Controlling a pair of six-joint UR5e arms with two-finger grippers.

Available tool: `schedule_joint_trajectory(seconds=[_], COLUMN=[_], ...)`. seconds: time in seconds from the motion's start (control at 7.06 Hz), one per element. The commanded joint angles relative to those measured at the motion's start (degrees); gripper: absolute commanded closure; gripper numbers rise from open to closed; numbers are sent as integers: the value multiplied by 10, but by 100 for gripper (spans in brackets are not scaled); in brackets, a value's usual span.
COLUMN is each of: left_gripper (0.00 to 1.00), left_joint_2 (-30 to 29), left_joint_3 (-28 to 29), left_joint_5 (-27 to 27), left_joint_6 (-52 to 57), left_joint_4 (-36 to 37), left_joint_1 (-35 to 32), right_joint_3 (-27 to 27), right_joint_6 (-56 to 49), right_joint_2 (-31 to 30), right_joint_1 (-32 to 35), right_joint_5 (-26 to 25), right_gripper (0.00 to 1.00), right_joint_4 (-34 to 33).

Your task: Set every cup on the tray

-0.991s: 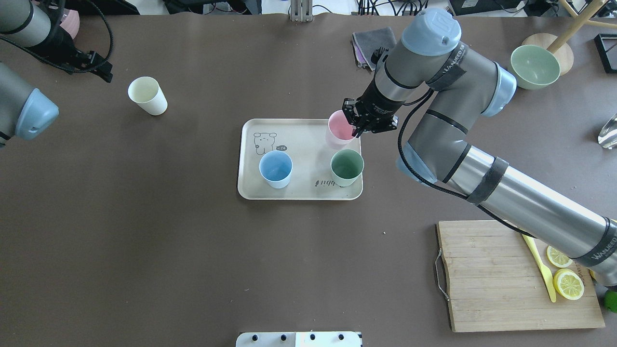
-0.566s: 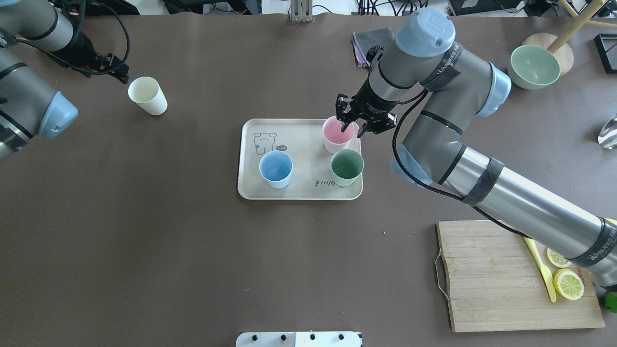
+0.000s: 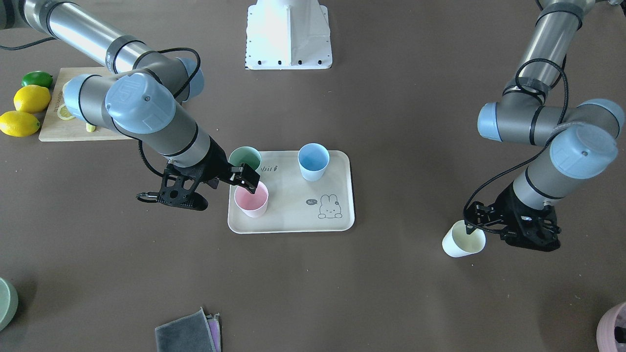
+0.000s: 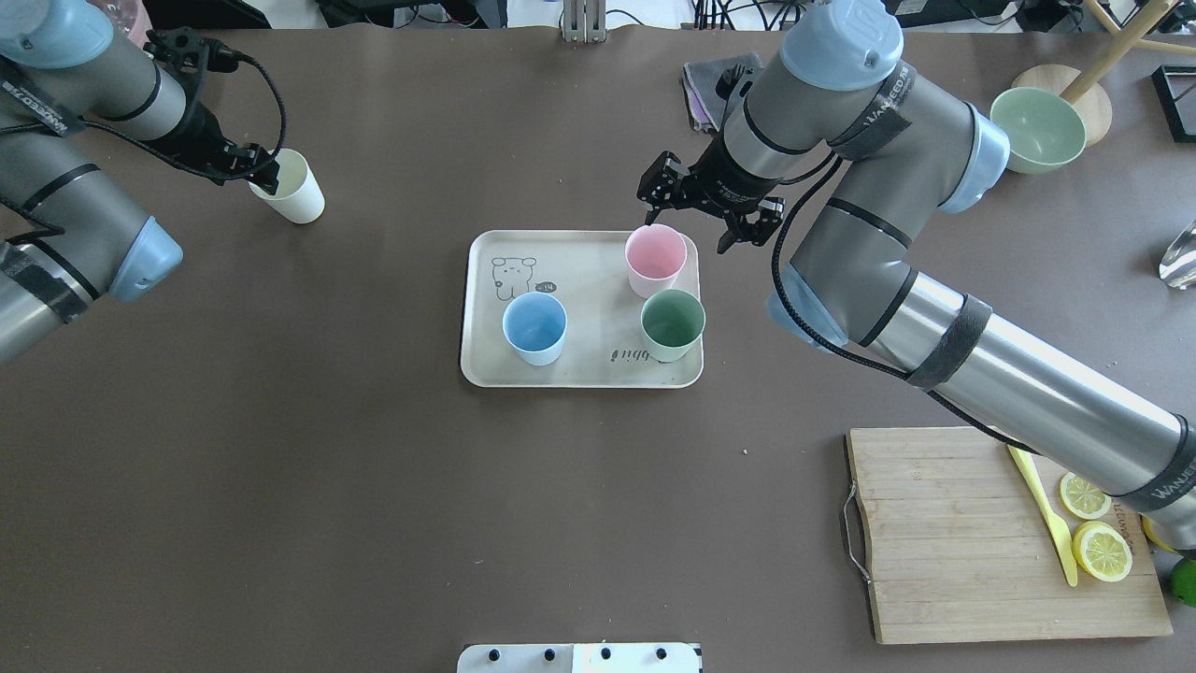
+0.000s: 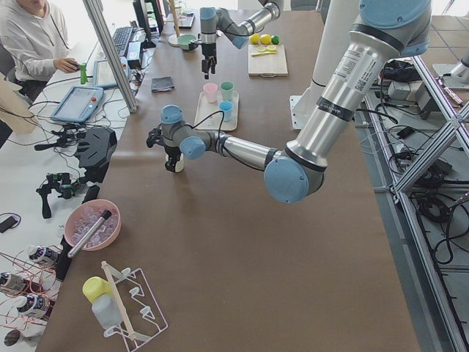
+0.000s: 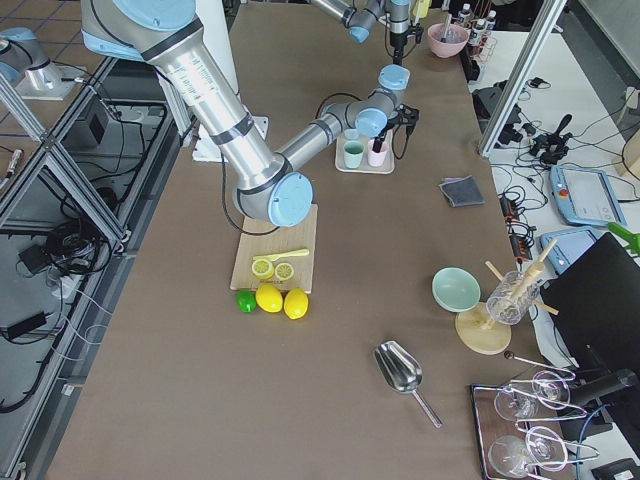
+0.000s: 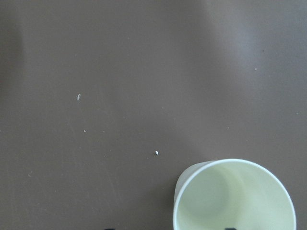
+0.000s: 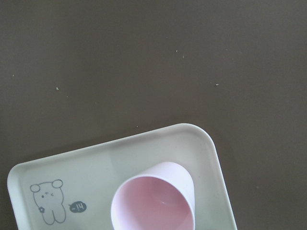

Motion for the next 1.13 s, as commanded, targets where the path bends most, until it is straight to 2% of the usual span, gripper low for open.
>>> schedule_joint_trajectory(seconds=[0.0, 0.14, 0.28, 0.42, 0.57, 0.85, 0.99], left_gripper=[100, 100, 100, 100, 100, 100, 2], left_joint_2=[-23, -39, -74, -114, -137, -164, -164], left_joint_3=[-7, -39, -65, -67, -67, -67, -67], left_joint_5=[-3, -7, -10, -1, 51, 91, 98], left_joint_6=[-9, -68, -143, -210, -243, -262, -264], left_joint_4=[9, 22, 48, 59, 63, 88, 88], left_joint_1=[2, 5, 38, 79, 121, 175, 193], right_joint_3=[8, 22, 42, 58, 59, 57, 56], right_joint_6=[1, -6, -20, -50, -83, -127, -134], right_joint_2=[-2, -20, -48, -76, -90, -112, -119], right_joint_1=[4, 7, 18, 31, 45, 61, 67], right_joint_5=[2, -2, 2, 4, 6, 6, 7], right_gripper=[0, 0, 0, 0, 0, 0, 0], right_joint_4=[-1, -1, 0, 0, 0, -1, -1])
